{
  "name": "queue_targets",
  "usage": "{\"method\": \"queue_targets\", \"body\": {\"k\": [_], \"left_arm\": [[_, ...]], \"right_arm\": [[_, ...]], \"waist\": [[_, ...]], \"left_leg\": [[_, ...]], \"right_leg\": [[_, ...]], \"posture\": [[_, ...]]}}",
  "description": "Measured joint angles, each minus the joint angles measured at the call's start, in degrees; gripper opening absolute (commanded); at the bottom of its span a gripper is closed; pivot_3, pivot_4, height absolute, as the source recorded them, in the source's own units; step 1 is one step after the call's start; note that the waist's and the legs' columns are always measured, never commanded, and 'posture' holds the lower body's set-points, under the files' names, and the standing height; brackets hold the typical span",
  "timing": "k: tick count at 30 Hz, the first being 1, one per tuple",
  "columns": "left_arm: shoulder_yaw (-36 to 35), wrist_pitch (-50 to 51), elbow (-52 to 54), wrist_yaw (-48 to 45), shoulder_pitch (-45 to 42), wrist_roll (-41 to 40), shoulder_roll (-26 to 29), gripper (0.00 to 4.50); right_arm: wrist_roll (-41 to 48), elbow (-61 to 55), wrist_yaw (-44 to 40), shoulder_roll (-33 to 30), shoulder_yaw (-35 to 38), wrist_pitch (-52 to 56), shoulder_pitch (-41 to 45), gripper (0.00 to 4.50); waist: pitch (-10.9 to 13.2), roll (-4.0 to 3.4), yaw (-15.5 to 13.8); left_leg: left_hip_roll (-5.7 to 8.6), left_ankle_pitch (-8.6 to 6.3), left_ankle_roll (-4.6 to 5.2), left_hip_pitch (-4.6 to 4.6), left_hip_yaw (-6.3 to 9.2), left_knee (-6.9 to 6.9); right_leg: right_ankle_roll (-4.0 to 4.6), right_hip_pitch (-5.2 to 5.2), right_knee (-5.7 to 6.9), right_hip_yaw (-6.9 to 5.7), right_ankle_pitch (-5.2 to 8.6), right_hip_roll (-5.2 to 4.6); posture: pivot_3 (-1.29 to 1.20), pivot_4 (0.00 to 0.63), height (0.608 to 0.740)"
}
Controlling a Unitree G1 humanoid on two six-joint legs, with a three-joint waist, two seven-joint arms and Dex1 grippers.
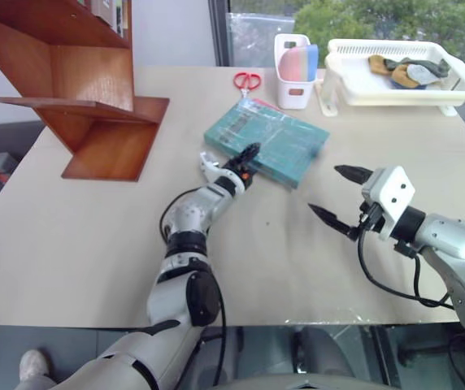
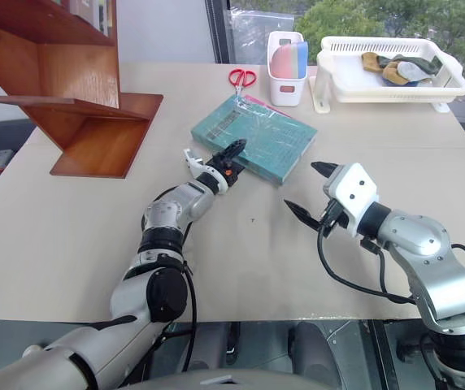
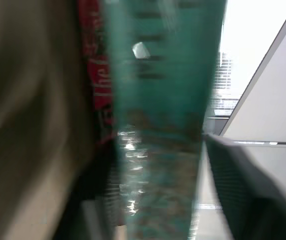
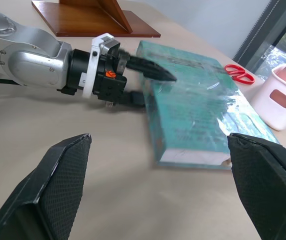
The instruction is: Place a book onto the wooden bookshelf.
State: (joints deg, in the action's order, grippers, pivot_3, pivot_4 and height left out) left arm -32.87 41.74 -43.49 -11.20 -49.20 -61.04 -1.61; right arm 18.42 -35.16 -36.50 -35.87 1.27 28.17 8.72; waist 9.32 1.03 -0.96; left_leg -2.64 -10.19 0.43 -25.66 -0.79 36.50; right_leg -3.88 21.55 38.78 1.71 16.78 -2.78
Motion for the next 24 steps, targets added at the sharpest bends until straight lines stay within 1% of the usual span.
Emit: {"method": "queue_targets", "body": {"k": [1,2,4,5,6,7,8,10,11,12,14,16,17,19,21,22,24], "left_arm": [[-0.35,0.11,-0.01,0.05,-0.07,0.01,-0.03,0.81],[-0.69,0.44,0.24,0.28,-0.04,-0.04,-0.03,0.69],[-1.15,1.21,1.15,1.01,0.33,-0.44,-0.13,0.66],[-1.53,3.39,4.16,2.62,1.74,-1.77,-0.59,0.66],[-1.55,3.57,4.32,2.74,1.79,-1.86,-0.61,0.66],[-1.62,5.94,8.22,4.27,3.8,-3.61,-1.16,0.66],[-1.62,6.5,8.98,4.47,4.35,-4.01,-1.3,0.66],[-1.38,11.53,17.15,7.22,9.1,-7.5,-1.95,0.66],[-1.38,12.25,17.97,7.56,9.63,-8.06,-2.05,0.66],[-0.69,13.25,20.06,7.94,10.7,-8.47,-1.87,0.66],[3.31,16.33,28.52,6.97,14.98,-8.36,0.4,0.66],[8.69,16.01,36.81,4.23,16.29,-4.64,3.88,0.66],[11.9,13.9,41.13,2.08,16.18,-1.79,5.2,0.66],[14.27,11.83,43.79,0.47,15.63,0.73,5.93,0.66],[19.41,6.27,46.96,-1.88,13.75,7.54,7.71,0.66],[21.79,4.19,48.09,-3.78,12.99,10.27,9.48,0.66],[27.99,-1.43,50.29,-10.65,12.47,17.46,16.11,0.66]], "right_arm": [[-0.01,-0.02,-0.04,0.0,0.24,-0.36,-0.9,4.5],[-0.05,0.04,-0.09,-0.01,0.64,-0.78,-1.67,4.5],[-0.12,0.11,-0.12,-0.05,1.04,-1.15,-1.77,4.5],[-0.16,0.12,-0.13,-0.1,1.51,-1.74,-1.78,4.5],[-0.17,0.12,-0.14,-0.1,1.53,-1.79,-1.78,4.5],[-0.16,0.13,-0.17,-0.07,1.57,-2.17,-1.77,4.5],[-0.17,0.17,-0.17,-0.08,1.62,-2.18,-1.79,4.5],[-0.19,0.25,-0.15,-0.07,1.76,-2.42,-2.13,4.5],[-0.2,0.27,-0.15,-0.07,1.76,-2.48,-2.24,4.5],[-0.17,0.29,-0.19,0.03,1.71,-2.64,-2.19,4.5],[-0.16,0.46,-0.33,0.14,1.78,-3.57,-2.32,4.5],[-0.15,1.63,-0.64,0.28,1.78,-4.47,-2.29,4.5],[-0.14,2.25,-0.78,0.48,1.76,-5.02,-2.18,4.5],[-0.15,2.68,-0.96,0.59,1.73,-5.55,-2.13,4.5],[-0.16,3.91,-1.57,1.1,1.22,-6.67,-1.06,4.5],[-0.17,4.23,-1.77,1.34,1.09,-7.21,-0.74,4.5],[-0.2,5.09,-2.01,1.68,0.48,-8.13,-0.08,4.5]], "waist": [[-0.01,-0.01,0.02],[-0.01,-0.02,0.06],[-0.02,-0.03,0.19],[-0.02,-0.03,0.25],[-0.02,-0.03,0.23],[-0.02,-0.03,0.3],[-0.02,-0.03,0.35],[0.0,-0.02,0.6],[0.0,-0.02,0.59],[0.0,-0.01,0.55],[0.06,0.05,1.06],[0.09,0.06,1.06],[0.09,0.06,0.81],[0.09,0.06,0.54],[0.1,0.07,0.28],[0.09,0.06,0.29],[0.09,0.05,0.61]], "left_leg": [[0.0,0.0,0.0,0.0,0.0,0.0],[0.0,0.0,0.0,0.0,0.0,0.01],[0.0,0.0,0.0,0.01,0.0,0.01],[-0.01,0.0,-0.01,0.0,0.01,0.01],[-0.01,0.0,-0.01,0.0,0.01,0.01],[-0.02,0.0,-0.01,-0.03,0.01,0.0],[-0.01,0.0,0.0,-0.03,-0.01,0.0],[-0.02,0.0,-0.02,-0.05,-0.02,-0.07],[-0.02,0.0,-0.02,-0.05,-0.02,-0.08],[-0.02,0.0,-0.02,-0.05,-0.01,-0.09],[-0.04,0.02,-0.05,-0.07,-0.02,-0.15],[-0.02,0.03,-0.07,-0.04,-0.02,-0.16],[-0.01,0.03,-0.07,-0.05,-0.02,-0.13],[0.0,0.03,-0.06,-0.03,-0.03,-0.1],[0.0,0.02,-0.06,-0.04,-0.04,-0.08],[-0.01,0.02,-0.06,-0.04,-0.04,-0.09],[-0.02,0.02,-0.06,-0.03,-0.06,-0.16]], "right_leg": [[0.0,0.0,0.0,0.0,0.0,0.0],[0.0,0.0,0.01,0.01,0.0,0.0],[0.0,0.01,0.02,0.02,0.0,0.0],[0.0,0.01,0.02,0.02,0.0,0.0],[0.0,0.01,0.02,0.02,0.0,0.0],[0.0,0.02,-0.03,0.04,0.0,0.0],[0.0,0.02,-0.02,0.06,0.0,0.0],[0.0,0.05,-0.1,0.09,0.01,-0.01],[0.0,0.05,-0.11,0.09,0.01,0.0],[0.01,0.08,-0.1,0.08,0.01,0.01],[0.01,0.11,-0.12,0.09,0.01,0.02],[0.01,0.08,-0.1,0.07,0.01,0.01],[0.01,0.06,-0.11,0.06,0.0,0.01],[0.01,0.04,-0.11,0.07,0.0,-0.01],[0.02,0.05,-0.13,0.08,0.0,0.01],[0.02,0.05,-0.13,0.08,0.0,0.01],[0.04,0.1,-0.14,0.11,0.01,0.04]], "posture": [[0.0,0.15,0.74],[0.0,0.15,0.74],[0.0,0.15,0.74],[0.0,0.15,0.74],[0.0,0.15,0.74],[0.0,0.15,0.74],[0.0,0.15,0.74],[0.0,0.15,0.74],[0.0,0.15,0.74],[0.0,0.15,0.74],[0.0,0.15,0.74],[0.0,0.15,0.74],[0.0,0.15,0.74],[0.0,0.15,0.74],[0.0,0.15,0.74],[0.0,0.15,0.74],[0.0,0.15,0.74]]}}
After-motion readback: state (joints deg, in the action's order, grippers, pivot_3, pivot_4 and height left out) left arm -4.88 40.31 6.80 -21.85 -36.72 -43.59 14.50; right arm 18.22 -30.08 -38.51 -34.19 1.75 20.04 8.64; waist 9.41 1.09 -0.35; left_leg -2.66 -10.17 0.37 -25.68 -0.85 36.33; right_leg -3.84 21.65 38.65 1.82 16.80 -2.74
